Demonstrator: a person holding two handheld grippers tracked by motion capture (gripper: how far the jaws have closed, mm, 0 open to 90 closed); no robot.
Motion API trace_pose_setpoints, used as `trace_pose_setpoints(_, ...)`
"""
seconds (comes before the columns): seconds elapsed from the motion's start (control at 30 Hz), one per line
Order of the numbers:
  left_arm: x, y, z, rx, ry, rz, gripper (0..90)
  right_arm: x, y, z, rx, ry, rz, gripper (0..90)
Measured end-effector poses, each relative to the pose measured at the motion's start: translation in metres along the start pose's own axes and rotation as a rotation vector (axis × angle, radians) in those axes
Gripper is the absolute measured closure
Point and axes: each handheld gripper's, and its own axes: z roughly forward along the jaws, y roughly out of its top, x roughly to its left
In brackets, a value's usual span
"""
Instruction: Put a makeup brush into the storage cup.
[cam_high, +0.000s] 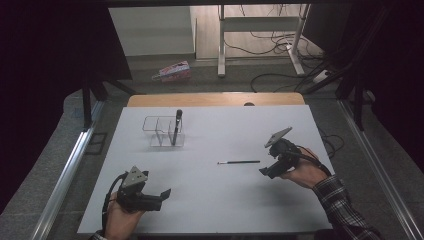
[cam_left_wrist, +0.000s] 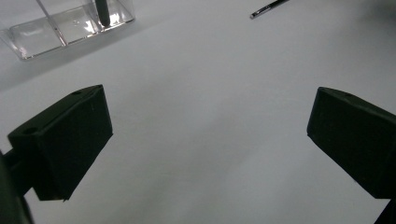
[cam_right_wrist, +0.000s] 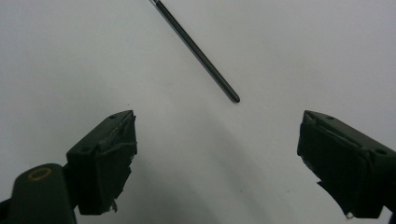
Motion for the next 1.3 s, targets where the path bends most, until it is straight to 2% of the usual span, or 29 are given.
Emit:
trace_pose_setpoints(0.4,0.000,0.000,0.001,0.004,-0.001,-0.002,0.5,-0.011,0.013,0.010,0.038,0.006,-0.011,14.1)
trace_pose_setpoints(0.5,0.000,0.000,0.001,0.006,-0.002,-0.001,0.5,-0.012,0.014,0.013,0.058,0.001,-0.027,14.8)
trace_pose_setpoints(0.77,0.000,0.000,0.001,0.008,-0.003,0.002,0.5,-0.017,0.020,0.023,0.097,-0.006,-0.046,20.9)
trace_pose_setpoints(1.3,0.000,0.000,0.002,0.010,-0.001,0.003,0.5,-0.012,0.041,0.042,0.137,0.019,-0.131,29.5)
